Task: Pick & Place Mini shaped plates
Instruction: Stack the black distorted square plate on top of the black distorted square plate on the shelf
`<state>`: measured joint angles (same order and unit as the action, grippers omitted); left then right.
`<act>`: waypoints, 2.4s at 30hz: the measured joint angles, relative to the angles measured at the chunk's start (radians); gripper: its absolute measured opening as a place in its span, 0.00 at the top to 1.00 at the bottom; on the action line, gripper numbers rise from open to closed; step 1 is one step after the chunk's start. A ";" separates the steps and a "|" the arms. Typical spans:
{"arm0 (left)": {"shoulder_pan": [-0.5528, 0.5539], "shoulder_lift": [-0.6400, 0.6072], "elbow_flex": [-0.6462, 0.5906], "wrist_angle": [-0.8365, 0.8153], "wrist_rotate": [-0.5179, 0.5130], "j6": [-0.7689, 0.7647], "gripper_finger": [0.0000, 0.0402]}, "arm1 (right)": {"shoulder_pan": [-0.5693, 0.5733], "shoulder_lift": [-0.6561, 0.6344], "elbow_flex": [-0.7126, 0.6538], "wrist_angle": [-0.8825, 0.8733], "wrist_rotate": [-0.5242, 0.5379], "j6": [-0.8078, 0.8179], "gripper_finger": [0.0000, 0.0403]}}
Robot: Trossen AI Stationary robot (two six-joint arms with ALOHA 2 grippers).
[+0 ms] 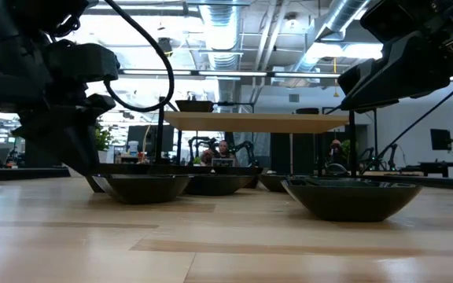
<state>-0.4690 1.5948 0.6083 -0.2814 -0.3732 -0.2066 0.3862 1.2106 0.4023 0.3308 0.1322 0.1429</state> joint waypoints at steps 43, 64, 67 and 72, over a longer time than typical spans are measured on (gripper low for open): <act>-0.030 -0.393 0.001 0.016 -0.129 0.020 0.98 | 0.000 0.000 0.000 -0.001 0.000 0.000 0.83; 0.060 -0.594 0.002 0.207 -0.267 0.310 0.97 | -0.001 0.000 0.000 0.015 0.000 -0.002 0.83; 0.102 -0.594 0.022 0.212 -0.267 0.338 0.98 | -0.001 0.000 0.000 0.016 0.000 -0.002 0.83; 0.186 -0.593 0.085 0.220 -0.231 0.396 0.98 | -0.001 0.000 0.000 0.016 0.000 -0.002 0.83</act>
<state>-0.2833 1.0016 0.6928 -0.0611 -0.6041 0.1896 0.3855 1.2103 0.4019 0.3466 0.1322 0.1406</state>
